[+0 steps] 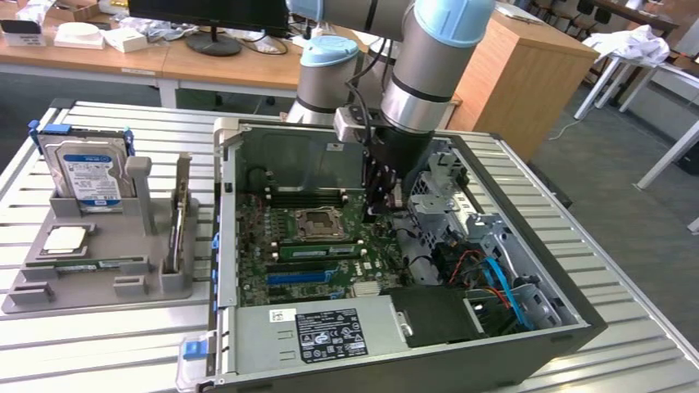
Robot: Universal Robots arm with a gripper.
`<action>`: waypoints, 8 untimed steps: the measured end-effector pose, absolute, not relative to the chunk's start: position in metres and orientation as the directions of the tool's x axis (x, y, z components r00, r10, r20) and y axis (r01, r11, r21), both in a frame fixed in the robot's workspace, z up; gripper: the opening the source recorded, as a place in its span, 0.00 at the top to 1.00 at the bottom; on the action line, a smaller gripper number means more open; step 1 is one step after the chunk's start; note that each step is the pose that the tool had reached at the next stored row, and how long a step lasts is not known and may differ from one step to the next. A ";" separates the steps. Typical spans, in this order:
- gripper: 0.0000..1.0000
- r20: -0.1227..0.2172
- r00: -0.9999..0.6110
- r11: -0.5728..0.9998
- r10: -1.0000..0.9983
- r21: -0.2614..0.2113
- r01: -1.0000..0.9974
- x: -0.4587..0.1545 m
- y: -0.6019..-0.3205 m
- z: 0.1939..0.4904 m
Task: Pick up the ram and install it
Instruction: 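Press down the ram until it locks into place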
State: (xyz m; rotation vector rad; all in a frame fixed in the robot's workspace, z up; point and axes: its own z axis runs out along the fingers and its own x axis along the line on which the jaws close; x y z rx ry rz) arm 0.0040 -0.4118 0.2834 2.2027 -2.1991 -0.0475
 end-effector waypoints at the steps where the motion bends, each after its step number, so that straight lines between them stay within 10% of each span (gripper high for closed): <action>1: 0.90 -0.001 0.002 -0.002 -1.000 0.042 -0.999 0.004 -0.412 0.283; 8: 0.90 -0.001 0.002 -0.002 -1.000 0.042 -0.999 0.004 -0.412 0.278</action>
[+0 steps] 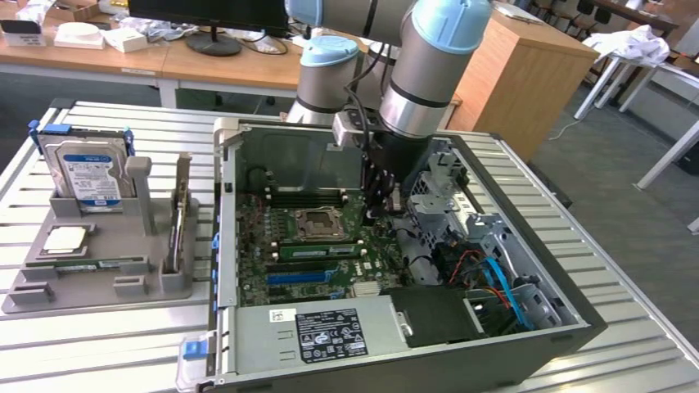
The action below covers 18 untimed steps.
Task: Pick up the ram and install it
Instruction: 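Press down the ram until it locks into place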
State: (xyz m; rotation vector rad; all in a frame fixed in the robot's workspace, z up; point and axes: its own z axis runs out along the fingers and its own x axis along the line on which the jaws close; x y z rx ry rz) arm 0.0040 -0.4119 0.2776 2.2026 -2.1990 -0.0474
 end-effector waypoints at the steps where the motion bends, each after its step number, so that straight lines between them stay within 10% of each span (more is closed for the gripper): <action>1: 0.90 -0.001 0.002 -0.002 -1.000 0.042 -0.999 0.004 -0.412 0.277; 18: 0.90 -0.001 0.002 -0.002 -1.000 0.042 -0.999 0.004 -0.412 0.264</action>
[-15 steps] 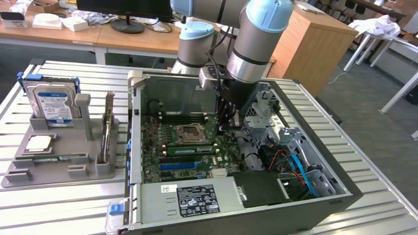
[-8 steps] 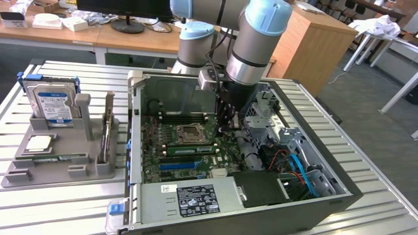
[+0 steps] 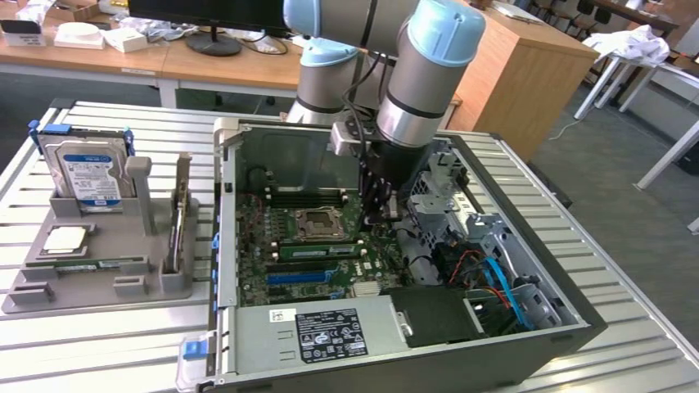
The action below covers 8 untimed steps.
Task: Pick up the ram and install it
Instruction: 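Press down the ram until it locks into place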
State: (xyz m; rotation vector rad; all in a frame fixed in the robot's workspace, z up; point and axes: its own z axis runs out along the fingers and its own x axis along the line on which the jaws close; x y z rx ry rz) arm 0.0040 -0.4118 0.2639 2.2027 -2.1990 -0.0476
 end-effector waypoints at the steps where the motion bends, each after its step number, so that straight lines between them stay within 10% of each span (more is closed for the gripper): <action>1: 0.90 -0.001 0.002 -0.002 -1.000 0.042 -0.999 0.004 -0.412 0.263; 8: 0.90 -0.001 0.002 -0.002 -1.000 0.042 -0.999 0.004 -0.412 0.257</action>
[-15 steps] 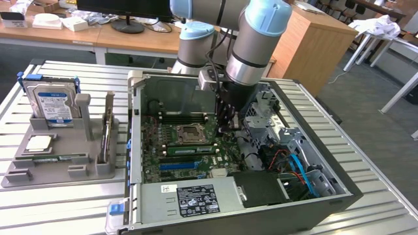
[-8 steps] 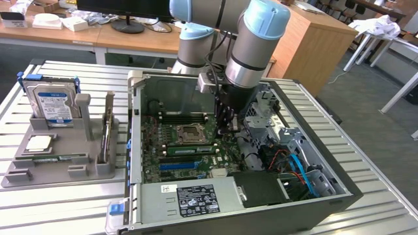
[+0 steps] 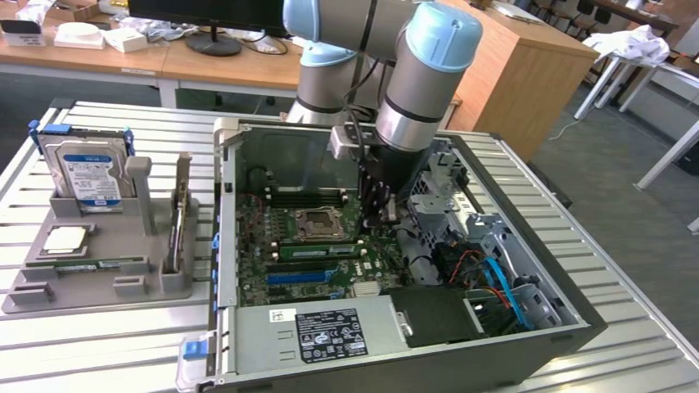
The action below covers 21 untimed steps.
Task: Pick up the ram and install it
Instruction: 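Press down the ram until it locks into place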
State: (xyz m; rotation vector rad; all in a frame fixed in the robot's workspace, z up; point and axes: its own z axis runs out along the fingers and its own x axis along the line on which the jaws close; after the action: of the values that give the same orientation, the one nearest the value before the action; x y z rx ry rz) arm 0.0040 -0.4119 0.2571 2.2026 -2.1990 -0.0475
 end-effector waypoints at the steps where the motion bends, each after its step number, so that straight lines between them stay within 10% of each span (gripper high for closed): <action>1: 0.90 -0.001 0.002 -0.002 -1.000 0.042 -0.999 0.004 -0.412 0.256; 21: 0.90 -0.001 0.002 -0.002 -1.000 0.042 -0.999 0.010 -0.412 0.254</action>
State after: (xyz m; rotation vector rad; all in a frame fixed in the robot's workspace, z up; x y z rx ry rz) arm 0.0104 -0.4119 0.2539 2.2027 -2.1992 -0.0476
